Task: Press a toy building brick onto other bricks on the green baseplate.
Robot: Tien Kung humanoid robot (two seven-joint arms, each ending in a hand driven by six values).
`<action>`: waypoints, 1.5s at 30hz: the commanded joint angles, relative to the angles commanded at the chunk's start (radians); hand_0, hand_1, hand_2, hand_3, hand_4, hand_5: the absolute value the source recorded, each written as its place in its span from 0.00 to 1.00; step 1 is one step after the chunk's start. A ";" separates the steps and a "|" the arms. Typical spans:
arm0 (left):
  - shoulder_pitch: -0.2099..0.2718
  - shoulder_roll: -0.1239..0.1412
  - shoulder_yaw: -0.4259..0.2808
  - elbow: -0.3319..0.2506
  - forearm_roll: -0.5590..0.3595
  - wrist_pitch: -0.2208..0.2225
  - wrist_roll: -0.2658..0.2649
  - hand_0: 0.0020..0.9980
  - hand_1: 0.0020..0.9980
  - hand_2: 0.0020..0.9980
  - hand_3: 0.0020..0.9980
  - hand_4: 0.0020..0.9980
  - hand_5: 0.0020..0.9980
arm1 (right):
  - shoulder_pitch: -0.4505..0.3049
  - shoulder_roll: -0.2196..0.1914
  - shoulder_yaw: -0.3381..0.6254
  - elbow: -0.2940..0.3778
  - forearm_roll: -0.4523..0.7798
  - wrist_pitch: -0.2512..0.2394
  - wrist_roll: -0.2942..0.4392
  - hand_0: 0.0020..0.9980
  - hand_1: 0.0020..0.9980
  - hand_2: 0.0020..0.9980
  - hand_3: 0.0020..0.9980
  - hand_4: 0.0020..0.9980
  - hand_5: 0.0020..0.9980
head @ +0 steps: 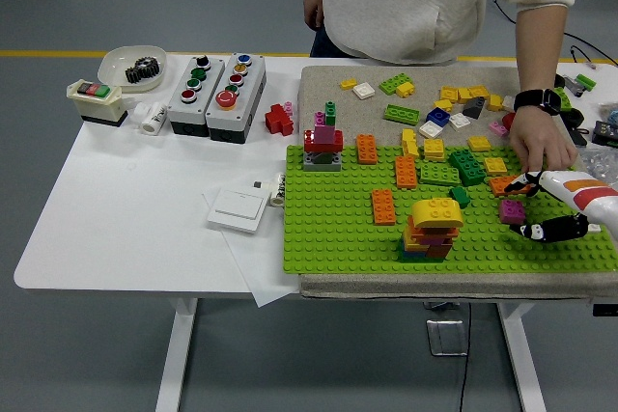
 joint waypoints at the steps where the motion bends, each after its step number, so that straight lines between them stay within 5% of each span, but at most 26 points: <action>1: 0.000 0.000 0.000 0.000 -0.001 0.000 0.000 0.77 0.77 0.73 0.59 0.65 0.67 | 0.003 0.000 -0.004 -0.001 -0.004 0.000 -0.001 0.70 0.67 0.72 0.73 0.84 0.37; 45: -0.002 0.000 0.008 -0.004 -0.006 0.002 0.000 0.78 0.77 0.74 0.59 0.65 0.66 | 0.062 0.018 -0.073 -0.076 -0.025 -0.010 -0.010 0.67 0.63 0.69 0.67 0.85 0.39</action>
